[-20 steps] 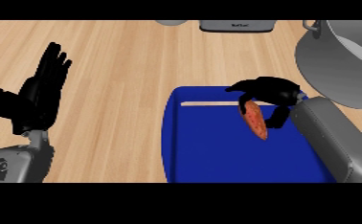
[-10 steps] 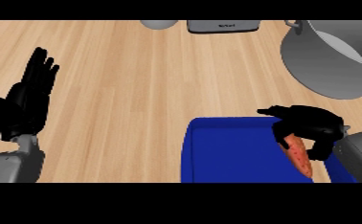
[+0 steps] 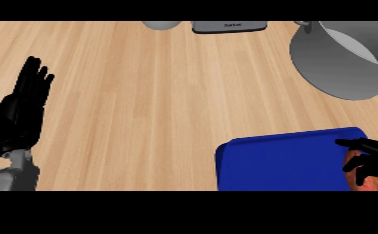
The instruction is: Pick the sweet potato from the tray and place it in the pot
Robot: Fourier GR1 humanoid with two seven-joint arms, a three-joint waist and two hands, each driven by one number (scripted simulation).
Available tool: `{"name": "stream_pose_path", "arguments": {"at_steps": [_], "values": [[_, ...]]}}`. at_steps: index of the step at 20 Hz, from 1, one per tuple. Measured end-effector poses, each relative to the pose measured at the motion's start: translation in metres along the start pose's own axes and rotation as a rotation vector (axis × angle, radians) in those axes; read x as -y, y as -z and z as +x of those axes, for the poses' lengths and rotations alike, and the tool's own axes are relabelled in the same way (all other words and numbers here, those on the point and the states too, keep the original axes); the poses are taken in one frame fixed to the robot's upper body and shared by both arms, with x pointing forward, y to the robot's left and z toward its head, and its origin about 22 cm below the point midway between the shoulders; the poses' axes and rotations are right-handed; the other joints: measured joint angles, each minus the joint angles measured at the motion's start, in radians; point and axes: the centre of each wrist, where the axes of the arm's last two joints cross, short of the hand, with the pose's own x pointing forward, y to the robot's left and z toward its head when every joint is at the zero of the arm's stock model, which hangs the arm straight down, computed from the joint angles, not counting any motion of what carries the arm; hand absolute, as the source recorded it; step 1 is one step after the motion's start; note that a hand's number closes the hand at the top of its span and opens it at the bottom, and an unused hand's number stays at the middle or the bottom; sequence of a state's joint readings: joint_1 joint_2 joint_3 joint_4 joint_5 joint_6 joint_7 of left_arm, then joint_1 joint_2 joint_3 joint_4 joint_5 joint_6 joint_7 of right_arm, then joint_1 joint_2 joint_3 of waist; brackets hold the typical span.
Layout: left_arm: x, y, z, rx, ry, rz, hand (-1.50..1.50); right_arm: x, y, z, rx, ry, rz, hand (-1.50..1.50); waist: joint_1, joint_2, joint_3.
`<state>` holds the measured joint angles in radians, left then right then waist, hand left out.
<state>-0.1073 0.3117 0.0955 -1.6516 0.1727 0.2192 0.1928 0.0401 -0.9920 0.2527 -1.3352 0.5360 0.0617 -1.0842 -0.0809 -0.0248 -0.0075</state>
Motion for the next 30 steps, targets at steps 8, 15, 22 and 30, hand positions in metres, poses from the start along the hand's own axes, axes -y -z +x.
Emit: {"name": "stream_pose_path", "arguments": {"at_steps": [8,15,22,30], "values": [[0.004,-0.001,0.003,0.002,-0.003,-0.023,0.0,0.043,-0.061,0.01,-0.103,0.104,-0.432,1.5,0.009,0.01,0.005],[0.018,0.006,0.014,0.019,-0.009,-0.057,0.0,0.106,-0.113,0.013,-0.199,0.13,-0.69,1.5,0.049,0.02,0.007],[0.032,0.009,0.016,0.028,-0.016,-0.102,0.0,0.131,-0.126,0.002,-0.256,0.213,-0.781,1.5,0.094,0.029,0.008],[0.045,0.013,0.02,0.043,-0.018,-0.137,0.0,0.129,-0.105,-0.032,-0.306,0.313,-0.809,1.5,0.133,0.038,0.01]]}}
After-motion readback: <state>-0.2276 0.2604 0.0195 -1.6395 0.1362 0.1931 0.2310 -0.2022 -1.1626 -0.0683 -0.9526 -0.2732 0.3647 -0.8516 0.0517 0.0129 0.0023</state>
